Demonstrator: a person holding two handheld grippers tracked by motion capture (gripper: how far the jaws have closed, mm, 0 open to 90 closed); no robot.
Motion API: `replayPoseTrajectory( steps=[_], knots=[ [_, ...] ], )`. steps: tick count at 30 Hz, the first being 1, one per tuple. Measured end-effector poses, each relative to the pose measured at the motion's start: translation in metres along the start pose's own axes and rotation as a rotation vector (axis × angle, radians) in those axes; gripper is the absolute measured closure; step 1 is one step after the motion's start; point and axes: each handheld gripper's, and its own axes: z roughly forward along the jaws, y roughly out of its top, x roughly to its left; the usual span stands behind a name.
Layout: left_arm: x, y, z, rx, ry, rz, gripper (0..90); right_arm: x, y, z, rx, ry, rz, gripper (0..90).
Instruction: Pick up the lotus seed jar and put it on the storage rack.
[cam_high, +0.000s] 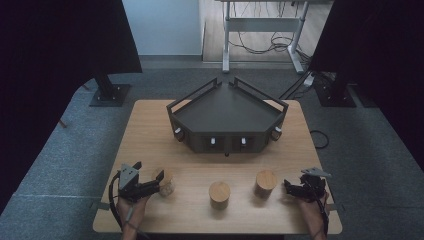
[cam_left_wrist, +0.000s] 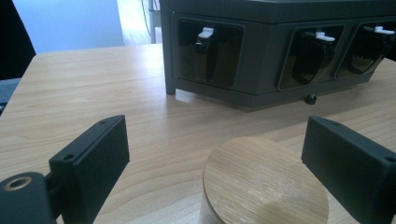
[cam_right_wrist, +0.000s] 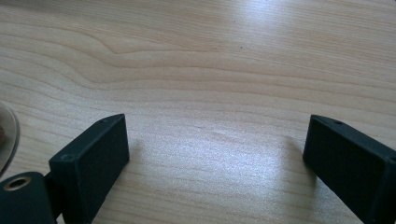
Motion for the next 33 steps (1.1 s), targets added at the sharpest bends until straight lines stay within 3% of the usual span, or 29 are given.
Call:
replayPoseTrajectory(
  steps=[33],
  knots=[
    [-0.012,-0.004,0.007,0.019,-0.037,0.017,7.7,0.000,0.000,0.000,0.000,0.000,0.000,6.3]
  ],
)
